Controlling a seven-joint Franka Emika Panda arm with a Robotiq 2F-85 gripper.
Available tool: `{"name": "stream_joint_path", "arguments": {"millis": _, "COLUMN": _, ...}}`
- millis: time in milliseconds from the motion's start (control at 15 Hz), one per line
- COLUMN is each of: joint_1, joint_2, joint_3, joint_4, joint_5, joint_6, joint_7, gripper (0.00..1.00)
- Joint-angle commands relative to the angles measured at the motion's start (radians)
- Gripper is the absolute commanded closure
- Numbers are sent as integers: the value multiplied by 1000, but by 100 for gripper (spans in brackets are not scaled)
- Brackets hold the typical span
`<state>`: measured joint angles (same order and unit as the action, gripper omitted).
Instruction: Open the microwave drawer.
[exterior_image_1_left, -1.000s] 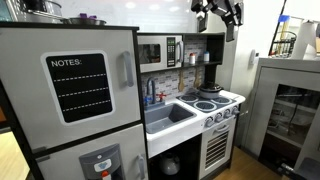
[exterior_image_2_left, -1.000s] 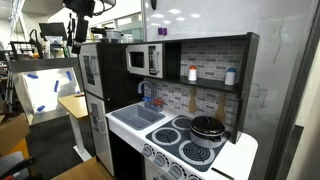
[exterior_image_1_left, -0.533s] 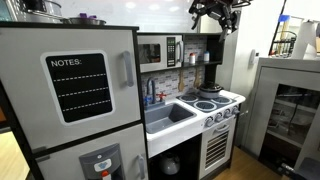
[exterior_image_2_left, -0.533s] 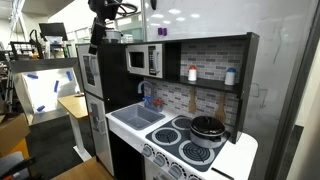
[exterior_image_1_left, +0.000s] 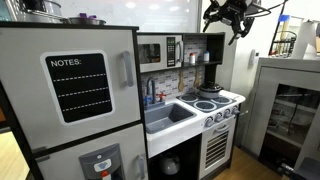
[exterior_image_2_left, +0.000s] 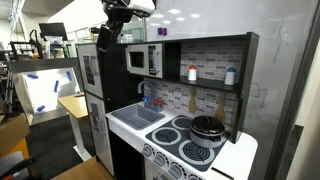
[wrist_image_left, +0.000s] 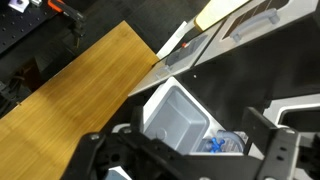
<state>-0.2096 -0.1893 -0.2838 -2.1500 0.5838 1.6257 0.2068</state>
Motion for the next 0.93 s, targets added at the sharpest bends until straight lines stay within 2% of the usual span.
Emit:
{"name": "stream_joint_path", "arguments": {"millis": 0, "joint_1": -38, "joint_2": 61, "joint_3": -13, "joint_4": 13, "joint_5": 106, "joint_6": 43, "joint_7": 65, "gripper": 0}}
{"name": "stream_joint_path", "arguments": {"millis": 467, "joint_1": -58, "joint_2": 199, "joint_3": -24, "joint_4": 22, "joint_5": 370, "joint_6": 183, "joint_7": 99, "gripper": 0}}
{"name": "stream_joint_path", "arguments": {"millis": 867, "joint_1": -59, "joint_2": 239, "joint_3": -23, "joint_4": 21, "joint_5": 526, "joint_6": 260, "joint_7": 91, "gripper": 0}}
